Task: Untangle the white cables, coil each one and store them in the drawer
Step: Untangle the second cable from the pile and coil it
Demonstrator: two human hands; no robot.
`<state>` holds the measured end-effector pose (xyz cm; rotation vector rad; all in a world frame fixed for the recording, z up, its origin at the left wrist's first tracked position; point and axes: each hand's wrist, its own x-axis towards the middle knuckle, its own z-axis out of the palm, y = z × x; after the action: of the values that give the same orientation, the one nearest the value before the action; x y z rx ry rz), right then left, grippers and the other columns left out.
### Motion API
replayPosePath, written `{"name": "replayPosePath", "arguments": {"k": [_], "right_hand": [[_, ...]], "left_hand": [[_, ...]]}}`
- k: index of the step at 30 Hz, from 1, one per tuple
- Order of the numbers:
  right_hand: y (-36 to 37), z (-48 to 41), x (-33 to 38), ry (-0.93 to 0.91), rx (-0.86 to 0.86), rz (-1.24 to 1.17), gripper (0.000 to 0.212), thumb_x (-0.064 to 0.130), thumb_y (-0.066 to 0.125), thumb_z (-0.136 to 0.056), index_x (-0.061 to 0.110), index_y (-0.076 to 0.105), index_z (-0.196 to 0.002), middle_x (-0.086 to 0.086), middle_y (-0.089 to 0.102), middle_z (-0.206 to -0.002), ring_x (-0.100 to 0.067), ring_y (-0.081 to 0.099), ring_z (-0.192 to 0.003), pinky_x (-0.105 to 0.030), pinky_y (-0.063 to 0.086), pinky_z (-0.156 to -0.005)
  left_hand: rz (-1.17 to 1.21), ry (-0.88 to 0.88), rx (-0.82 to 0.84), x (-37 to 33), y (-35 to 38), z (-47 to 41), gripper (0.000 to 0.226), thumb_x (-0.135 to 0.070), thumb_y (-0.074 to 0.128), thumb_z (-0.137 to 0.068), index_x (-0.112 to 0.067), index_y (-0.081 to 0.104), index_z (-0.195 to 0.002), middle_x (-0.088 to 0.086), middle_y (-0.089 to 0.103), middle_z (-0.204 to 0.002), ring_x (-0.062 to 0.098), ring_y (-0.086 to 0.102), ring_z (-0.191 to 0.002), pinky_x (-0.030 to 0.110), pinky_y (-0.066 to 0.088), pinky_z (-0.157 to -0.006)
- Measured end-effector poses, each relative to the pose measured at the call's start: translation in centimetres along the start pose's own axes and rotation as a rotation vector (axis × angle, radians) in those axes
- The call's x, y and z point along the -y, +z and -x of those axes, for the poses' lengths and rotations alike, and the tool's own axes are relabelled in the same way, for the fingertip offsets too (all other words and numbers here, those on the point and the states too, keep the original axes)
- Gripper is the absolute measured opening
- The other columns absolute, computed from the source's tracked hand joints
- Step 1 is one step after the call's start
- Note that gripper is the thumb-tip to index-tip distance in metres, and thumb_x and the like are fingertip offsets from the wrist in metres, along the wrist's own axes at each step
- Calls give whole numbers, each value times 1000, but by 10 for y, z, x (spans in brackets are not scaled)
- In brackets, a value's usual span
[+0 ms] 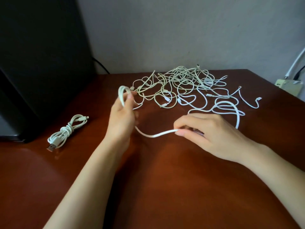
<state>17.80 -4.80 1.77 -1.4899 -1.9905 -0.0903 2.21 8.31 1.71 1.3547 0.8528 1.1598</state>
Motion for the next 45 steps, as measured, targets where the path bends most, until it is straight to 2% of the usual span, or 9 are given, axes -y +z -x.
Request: {"name": "replayPosePath", "arguments": {"k": [11,15,17,20,23,27,32,40,45], "right_hand": [[-3,-2,0,-13,-330,-56,19,23,57,-91,8,68,-89,25,51,-74,7,54,-68,-6,39,-65],[-2,-5,1,-8,-457,-13,20,18,57,-91,3,68,-85,7,58,-60,-11,59,-61,-21,48,-60],[1,-7,11,12,-493,-181,31,12,46,-94,-8,65,-81,-16,59,-52,-29,61,-53,-12,49,-61],[-1,-7,7,155,-466,-164,34,32,46,-91,8,68,-83,-10,65,-59,-7,61,-59,-1,40,-63],[-5,-2,-11,161,-505,1,23,30,54,-90,14,69,-86,13,55,-58,-5,58,-65,-8,41,-60],[-1,-3,-11,118,-559,64,20,26,58,-90,12,71,-86,10,56,-56,-10,58,-61,-8,40,-58],[-1,-1,-16,166,-561,117,20,31,59,-88,15,72,-84,2,62,-63,-16,59,-56,-34,49,-55],[-1,-2,-13,16,-538,152,13,16,62,-88,7,68,-81,0,55,-64,-12,46,-61,-23,41,-62],[-2,-2,-11,9,-550,149,16,17,60,-88,6,66,-77,-2,51,-58,-14,43,-59,-26,40,-59]], "left_hand": [[-167,-166,768,2,23,31,49,-49,30,-99,-11,53,-80,-3,47,-57,8,37,-48,21,31,-48],[-98,-297,876,3,23,31,71,-73,28,-84,-14,65,-96,10,46,-78,13,35,-55,20,31,-46],[-70,-314,935,3,23,31,84,-80,19,-80,-14,63,-109,1,48,-77,10,36,-55,19,33,-48],[-46,-278,975,2,22,31,81,-76,36,-77,-9,57,-118,-2,46,-78,7,35,-55,17,31,-48],[-113,-157,1022,-2,18,33,47,-31,70,-76,-18,56,-118,-2,45,-81,3,41,-57,13,36,-50],[-102,-155,950,3,18,32,56,5,51,-60,-14,57,-112,-8,52,-75,5,43,-55,15,35,-47],[125,-275,819,9,21,26,69,5,40,-50,-9,58,-114,0,51,-78,9,42,-54,19,35,-48],[256,-400,816,0,24,31,26,-4,38,-96,-7,58,-111,5,52,-74,12,38,-51,21,34,-47],[250,-363,865,0,26,34,23,-27,46,-92,-12,62,-98,5,49,-71,10,35,-49,18,32,-44]]}}
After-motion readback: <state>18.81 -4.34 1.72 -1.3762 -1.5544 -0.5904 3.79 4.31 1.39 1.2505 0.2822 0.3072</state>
